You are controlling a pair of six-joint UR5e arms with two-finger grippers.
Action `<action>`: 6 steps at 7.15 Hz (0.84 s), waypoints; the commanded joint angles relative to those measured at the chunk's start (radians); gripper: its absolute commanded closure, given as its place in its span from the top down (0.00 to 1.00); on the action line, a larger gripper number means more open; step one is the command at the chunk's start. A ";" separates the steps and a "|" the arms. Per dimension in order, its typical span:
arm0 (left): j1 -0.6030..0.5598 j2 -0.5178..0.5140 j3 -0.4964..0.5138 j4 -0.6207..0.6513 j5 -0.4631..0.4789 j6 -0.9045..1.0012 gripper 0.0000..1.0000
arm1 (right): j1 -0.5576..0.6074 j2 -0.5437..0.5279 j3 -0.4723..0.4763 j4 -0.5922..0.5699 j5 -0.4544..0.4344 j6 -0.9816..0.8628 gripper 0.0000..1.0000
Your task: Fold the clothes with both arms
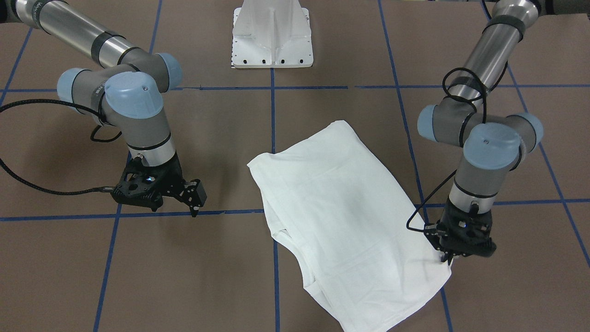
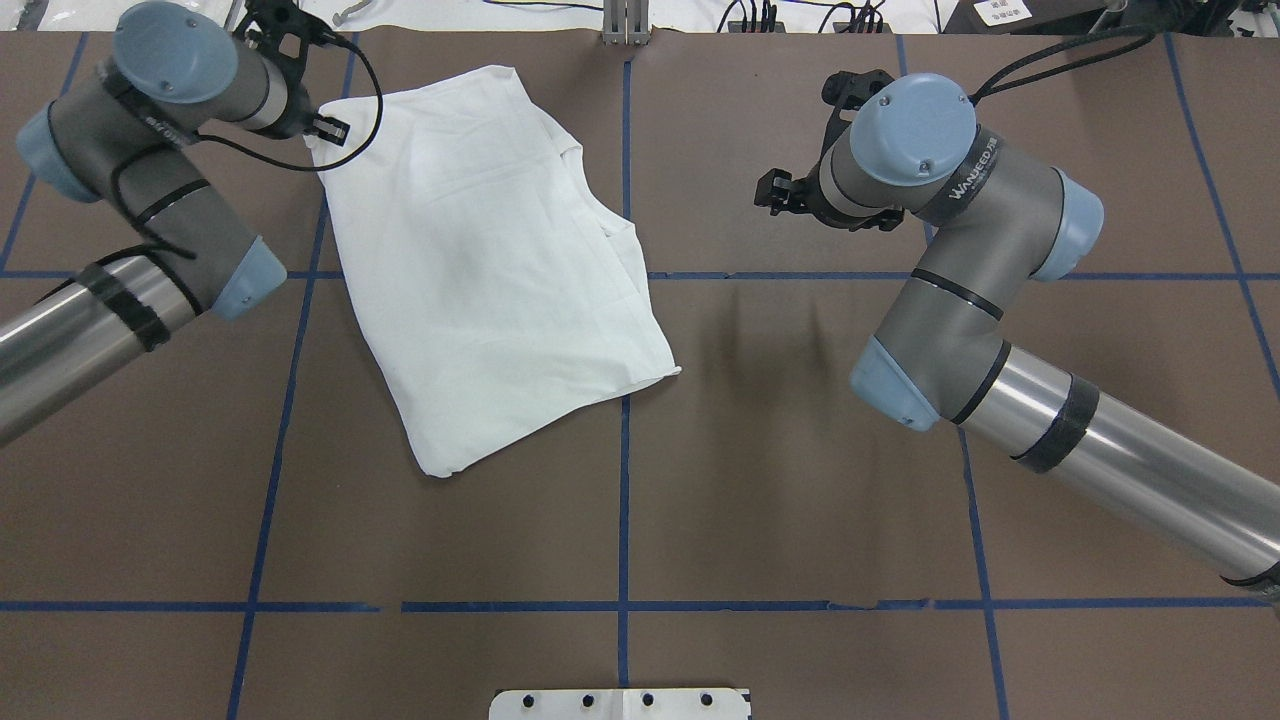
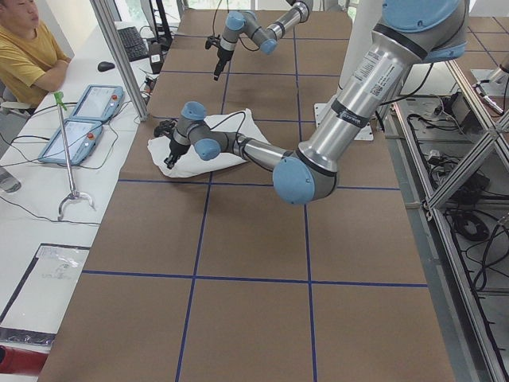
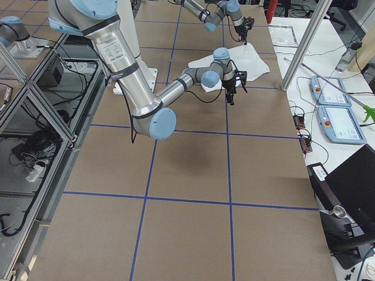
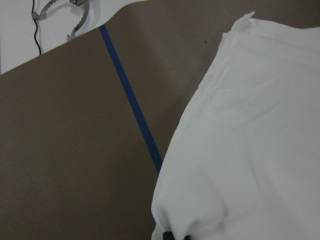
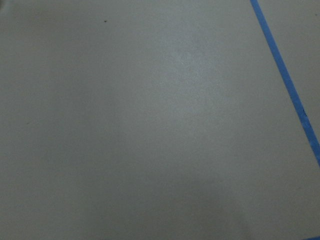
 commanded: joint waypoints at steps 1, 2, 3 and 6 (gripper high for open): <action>-0.016 -0.123 0.199 -0.090 0.032 -0.002 0.00 | -0.033 0.033 0.000 -0.001 -0.007 0.031 1.00; -0.027 -0.103 0.155 -0.107 0.023 0.004 0.99 | -0.051 0.063 -0.008 -0.004 -0.010 0.063 1.00; -0.031 -0.059 0.087 -0.108 -0.027 -0.004 1.00 | -0.071 0.112 -0.035 -0.006 -0.040 0.121 1.00; -0.036 0.047 -0.050 -0.114 -0.078 -0.009 1.00 | -0.140 0.330 -0.268 -0.003 -0.114 0.324 0.96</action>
